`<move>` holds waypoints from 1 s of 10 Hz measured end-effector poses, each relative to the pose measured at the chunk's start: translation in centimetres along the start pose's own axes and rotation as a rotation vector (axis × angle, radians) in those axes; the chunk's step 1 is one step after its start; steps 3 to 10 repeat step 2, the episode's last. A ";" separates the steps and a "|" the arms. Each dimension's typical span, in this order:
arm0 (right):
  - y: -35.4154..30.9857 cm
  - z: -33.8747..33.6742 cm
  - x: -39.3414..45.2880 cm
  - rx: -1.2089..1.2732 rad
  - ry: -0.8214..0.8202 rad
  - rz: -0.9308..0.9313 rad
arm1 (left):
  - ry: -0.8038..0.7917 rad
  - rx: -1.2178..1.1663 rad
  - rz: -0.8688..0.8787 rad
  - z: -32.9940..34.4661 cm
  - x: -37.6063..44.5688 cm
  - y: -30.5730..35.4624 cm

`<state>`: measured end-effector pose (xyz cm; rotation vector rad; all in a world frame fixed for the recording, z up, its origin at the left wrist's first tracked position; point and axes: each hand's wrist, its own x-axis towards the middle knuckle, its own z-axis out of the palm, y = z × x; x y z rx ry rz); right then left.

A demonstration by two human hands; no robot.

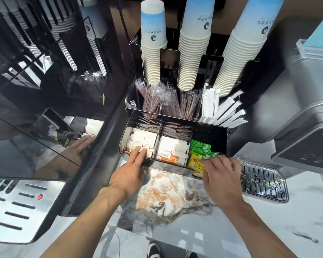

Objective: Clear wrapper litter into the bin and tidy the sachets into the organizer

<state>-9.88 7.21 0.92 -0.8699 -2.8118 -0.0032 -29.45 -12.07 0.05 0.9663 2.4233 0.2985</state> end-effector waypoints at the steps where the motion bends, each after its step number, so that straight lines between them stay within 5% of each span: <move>1: 0.3 -0.7 -0.1 0.019 -0.018 0.002 | 0.070 -0.076 0.032 -1.1 -0.8 0.5; 2: 0.3 -1.2 -0.3 0.019 -0.052 0.011 | 0.175 -0.049 0.009 -1.5 -1.6 0.5; 10: 0.3 -1.2 -0.3 0.019 -0.052 0.011 | 0.175 -0.049 0.009 -1.5 -1.6 0.5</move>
